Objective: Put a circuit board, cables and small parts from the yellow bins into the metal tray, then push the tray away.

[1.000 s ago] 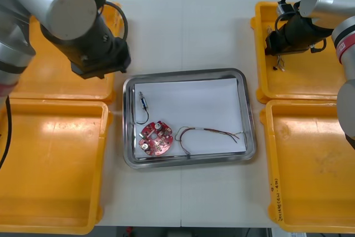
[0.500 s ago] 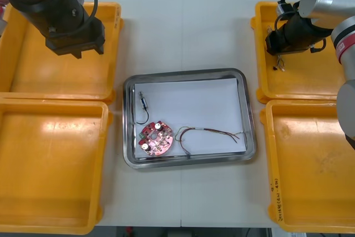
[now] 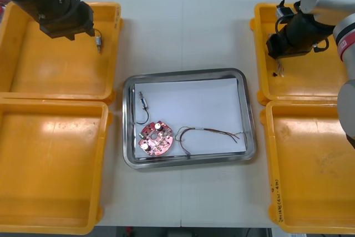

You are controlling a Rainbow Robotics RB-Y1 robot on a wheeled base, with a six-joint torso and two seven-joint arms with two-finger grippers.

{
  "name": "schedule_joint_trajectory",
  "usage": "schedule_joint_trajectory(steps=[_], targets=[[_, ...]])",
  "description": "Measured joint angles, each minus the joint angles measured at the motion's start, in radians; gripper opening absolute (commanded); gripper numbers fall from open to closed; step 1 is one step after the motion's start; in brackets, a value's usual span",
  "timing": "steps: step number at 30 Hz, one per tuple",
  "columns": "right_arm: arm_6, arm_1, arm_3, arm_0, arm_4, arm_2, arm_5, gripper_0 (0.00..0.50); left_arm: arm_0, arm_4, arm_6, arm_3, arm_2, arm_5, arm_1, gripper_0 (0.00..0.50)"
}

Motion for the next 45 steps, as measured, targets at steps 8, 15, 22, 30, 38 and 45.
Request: schedule_joint_trajectory(steps=[8, 15, 22, 30, 38, 45], targets=[[0.0, -0.023, -0.232, 0.0, 0.033, -0.006, 0.318, 0.0, -0.009, 0.005, 0.0, 0.119, 0.0, -0.123, 0.0, 0.5], [0.0, -0.033, -0.457, 0.019, 0.043, -0.1, 0.59, 0.0, -0.01, 0.005, 0.0, 0.204, 0.0, -0.222, -0.003, 0.5], [0.0, -0.05, -0.748, 0.111, 0.037, -0.119, 0.626, 0.0, -0.01, 0.003, 0.0, 0.251, -0.014, -0.303, -0.015, 0.5], [0.0, -0.069, -0.981, 0.213, -0.062, -0.119, 0.627, 0.0, -0.01, -0.004, 0.0, 0.279, -0.017, -0.332, -0.044, 0.5], [0.0, -0.094, -1.227, 0.319, -0.269, -0.11, 0.628, 0.0, -0.011, -0.015, 0.0, 0.316, -0.056, -0.409, -0.073, 0.5], [0.0, -0.143, -1.422, 0.375, -0.423, 0.024, 0.628, 0.0, -0.014, -0.022, 0.0, 0.369, -0.081, -0.48, -0.101, 0.5]])
